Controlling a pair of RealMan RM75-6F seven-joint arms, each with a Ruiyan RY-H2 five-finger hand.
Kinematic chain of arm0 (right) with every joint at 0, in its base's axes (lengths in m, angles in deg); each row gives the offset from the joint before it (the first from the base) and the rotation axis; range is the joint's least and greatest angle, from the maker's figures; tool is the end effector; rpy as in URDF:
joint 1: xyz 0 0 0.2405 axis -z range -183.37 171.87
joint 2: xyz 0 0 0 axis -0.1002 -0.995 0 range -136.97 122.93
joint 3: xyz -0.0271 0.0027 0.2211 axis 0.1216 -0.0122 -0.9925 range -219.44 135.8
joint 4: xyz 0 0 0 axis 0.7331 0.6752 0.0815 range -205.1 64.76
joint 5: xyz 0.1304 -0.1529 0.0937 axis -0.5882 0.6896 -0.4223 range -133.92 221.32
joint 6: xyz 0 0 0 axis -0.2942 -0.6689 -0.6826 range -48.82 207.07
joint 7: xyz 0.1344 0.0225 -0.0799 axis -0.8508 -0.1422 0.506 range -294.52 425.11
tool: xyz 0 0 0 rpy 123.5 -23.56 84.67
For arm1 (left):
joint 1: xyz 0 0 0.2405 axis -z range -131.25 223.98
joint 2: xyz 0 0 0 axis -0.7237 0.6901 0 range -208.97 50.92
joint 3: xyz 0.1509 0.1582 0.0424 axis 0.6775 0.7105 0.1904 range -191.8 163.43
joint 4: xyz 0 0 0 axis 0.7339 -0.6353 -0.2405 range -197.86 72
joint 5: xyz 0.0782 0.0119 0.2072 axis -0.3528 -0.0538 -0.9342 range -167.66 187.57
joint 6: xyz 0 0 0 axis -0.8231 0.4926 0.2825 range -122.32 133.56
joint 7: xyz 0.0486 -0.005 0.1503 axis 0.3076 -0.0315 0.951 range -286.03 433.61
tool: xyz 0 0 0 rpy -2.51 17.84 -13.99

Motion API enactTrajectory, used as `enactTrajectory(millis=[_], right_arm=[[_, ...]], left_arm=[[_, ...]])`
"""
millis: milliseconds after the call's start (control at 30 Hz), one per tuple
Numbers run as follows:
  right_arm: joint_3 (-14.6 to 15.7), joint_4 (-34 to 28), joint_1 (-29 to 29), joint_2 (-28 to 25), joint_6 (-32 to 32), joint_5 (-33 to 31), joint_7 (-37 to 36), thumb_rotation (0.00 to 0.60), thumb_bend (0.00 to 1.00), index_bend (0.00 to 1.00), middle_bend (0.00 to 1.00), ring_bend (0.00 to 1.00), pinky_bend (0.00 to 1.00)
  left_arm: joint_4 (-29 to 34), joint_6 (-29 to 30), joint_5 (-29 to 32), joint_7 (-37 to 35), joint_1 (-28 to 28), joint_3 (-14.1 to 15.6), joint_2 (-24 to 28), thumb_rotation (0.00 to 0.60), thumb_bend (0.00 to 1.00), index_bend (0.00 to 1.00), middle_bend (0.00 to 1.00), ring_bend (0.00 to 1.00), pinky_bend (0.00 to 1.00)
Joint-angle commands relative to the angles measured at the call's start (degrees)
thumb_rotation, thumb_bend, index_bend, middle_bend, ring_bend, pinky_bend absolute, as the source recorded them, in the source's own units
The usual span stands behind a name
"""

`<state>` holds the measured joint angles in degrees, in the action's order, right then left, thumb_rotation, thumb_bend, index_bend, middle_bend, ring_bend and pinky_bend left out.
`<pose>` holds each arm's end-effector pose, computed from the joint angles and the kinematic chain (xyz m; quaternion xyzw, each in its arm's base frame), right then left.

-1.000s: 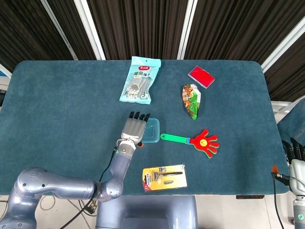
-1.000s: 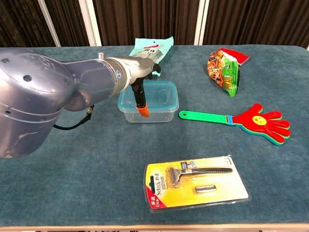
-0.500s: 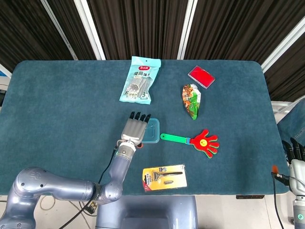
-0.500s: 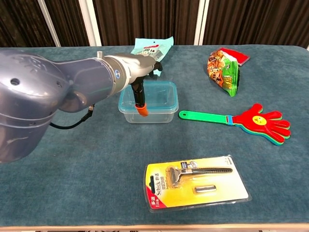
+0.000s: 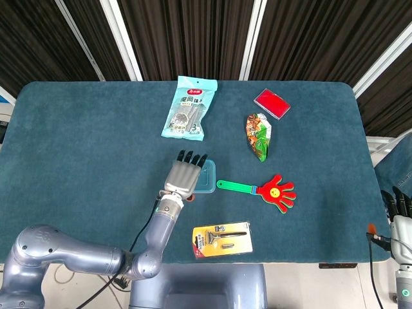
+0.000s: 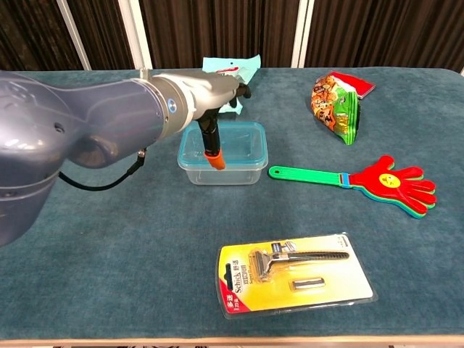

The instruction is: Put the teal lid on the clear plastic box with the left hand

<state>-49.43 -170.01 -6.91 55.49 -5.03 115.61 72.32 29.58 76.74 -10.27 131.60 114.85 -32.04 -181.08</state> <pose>-0.3024 -0.1864 0.1509 0.5013 -0.4407 0.3370 0.6640 0.0186 0.3201 -0.0768 -0.7645 -0.3553 -0.2784 0.4603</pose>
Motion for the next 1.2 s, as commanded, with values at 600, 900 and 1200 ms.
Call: enactTrajectory(millis=[600, 900, 1200], right_arm=[[-0.5, 0.0, 0.1, 0.3, -0.6, -0.5, -0.1, 0.6, 0.41, 0.14, 0.03, 0.03, 0.0], [-0.5, 0.0, 0.1, 0.3, -0.4, -0.7, -0.2, 0.6, 0.41, 0.14, 0.03, 0.03, 0.0], [-0.5, -0.1, 0.1, 0.3, -0.3, -0.9, -0.3, 0.6, 0.41, 0.14, 0.03, 0.03, 0.0]], left_arm=[[-8.3, -4.3, -17.8, -13.5, -3.9, 2.3, 1.1, 0.6, 0.45, 0.59, 0.48, 0.1, 0.03], [-11.4, -6.5, -18.3, -14.4, -4.4, 2.4, -0.3, 0.6, 0.48, 0.63, 0.55, 0.14, 0.04], [-14.3, -8.5, -17.3, -13.7, -4.5, 2.6, -2.1, 0.6, 0.5, 0.63, 0.57, 0.15, 0.03]])
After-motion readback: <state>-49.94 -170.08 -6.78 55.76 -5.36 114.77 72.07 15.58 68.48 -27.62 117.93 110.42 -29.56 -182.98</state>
